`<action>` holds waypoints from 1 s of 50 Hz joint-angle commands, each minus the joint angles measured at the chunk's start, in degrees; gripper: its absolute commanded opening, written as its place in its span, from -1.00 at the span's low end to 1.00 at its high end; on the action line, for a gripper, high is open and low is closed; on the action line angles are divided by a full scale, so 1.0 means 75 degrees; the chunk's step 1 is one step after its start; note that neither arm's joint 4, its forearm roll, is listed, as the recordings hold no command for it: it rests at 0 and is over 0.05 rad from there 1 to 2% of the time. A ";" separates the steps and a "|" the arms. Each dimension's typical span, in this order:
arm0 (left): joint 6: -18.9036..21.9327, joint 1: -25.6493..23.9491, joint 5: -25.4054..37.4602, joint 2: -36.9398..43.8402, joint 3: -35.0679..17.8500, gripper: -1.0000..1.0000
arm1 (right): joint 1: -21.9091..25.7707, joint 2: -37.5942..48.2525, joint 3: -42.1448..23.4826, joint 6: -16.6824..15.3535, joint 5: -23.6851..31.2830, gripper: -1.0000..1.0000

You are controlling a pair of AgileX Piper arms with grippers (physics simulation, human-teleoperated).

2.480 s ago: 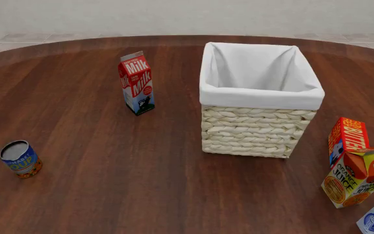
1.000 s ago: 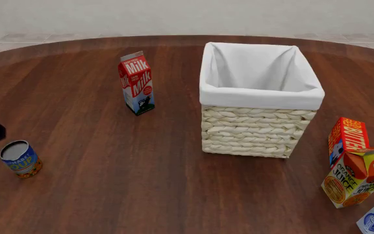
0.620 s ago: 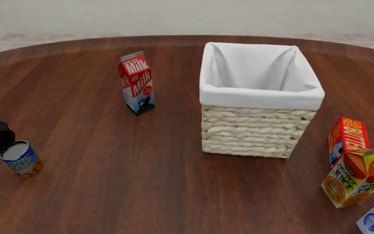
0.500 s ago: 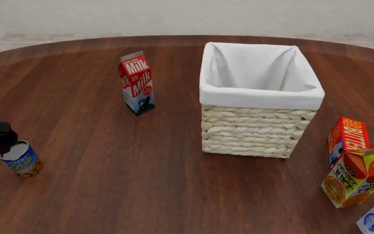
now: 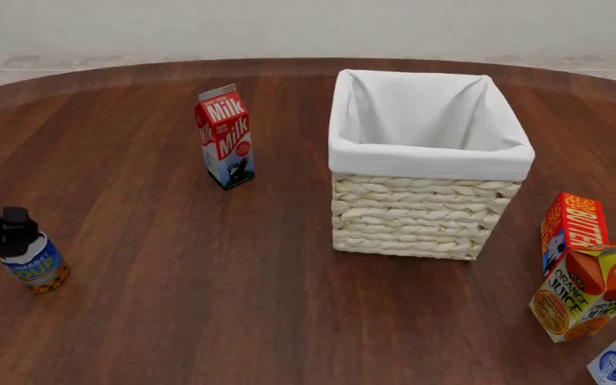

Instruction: Pick up the alphabet soup and the tomato sauce, and put them in the basket.

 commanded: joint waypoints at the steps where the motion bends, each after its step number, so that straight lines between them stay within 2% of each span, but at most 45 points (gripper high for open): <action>1: 0.0154 0.0075 -0.0429 0.0272 0.0143 1.00 | 0.0014 -0.0028 -0.0055 -0.0019 0.0056 1.00; 17: 0.0173 0.0067 -0.0988 0.0674 0.0320 1.00 | 0.0028 -0.0049 -0.0058 -0.0037 0.0079 1.00; 50: 0.0048 -0.0040 -0.1623 0.1221 0.0442 1.00 | 0.0091 -0.0106 -0.0057 -0.0113 0.0098 1.00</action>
